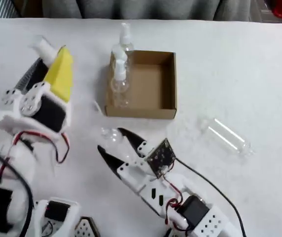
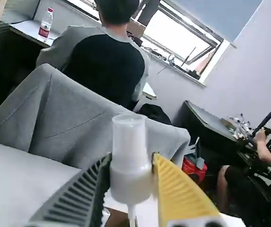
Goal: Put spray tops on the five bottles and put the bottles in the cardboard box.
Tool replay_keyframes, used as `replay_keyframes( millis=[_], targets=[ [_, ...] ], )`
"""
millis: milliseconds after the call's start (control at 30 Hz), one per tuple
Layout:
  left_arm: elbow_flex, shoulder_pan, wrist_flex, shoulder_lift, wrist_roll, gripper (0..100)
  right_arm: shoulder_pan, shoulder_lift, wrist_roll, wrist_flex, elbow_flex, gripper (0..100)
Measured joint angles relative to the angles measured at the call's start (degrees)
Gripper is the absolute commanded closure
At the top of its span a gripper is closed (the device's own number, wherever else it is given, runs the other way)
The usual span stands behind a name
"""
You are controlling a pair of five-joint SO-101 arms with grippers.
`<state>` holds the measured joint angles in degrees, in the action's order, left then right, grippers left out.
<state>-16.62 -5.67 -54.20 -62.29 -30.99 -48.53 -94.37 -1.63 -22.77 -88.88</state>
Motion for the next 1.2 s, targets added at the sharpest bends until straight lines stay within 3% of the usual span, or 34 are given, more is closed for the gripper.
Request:
replay_keyframes(
  millis=[300,700,1200],
  targets=[
    [0.5,-0.1,-3.3,-0.8,-0.1,98,1.4,0.0,-0.1,0.0,0.0,98.4],
    [-12.7,-1.1,5.9,-1.3,-0.1,98,1.5,0.0,-0.1,0.0,0.0,98.4],
    [-22.4,-1.1,6.5,-9.8,-0.1,98,1.5,0.0,-0.1,0.0,0.0,98.4]
  ],
)
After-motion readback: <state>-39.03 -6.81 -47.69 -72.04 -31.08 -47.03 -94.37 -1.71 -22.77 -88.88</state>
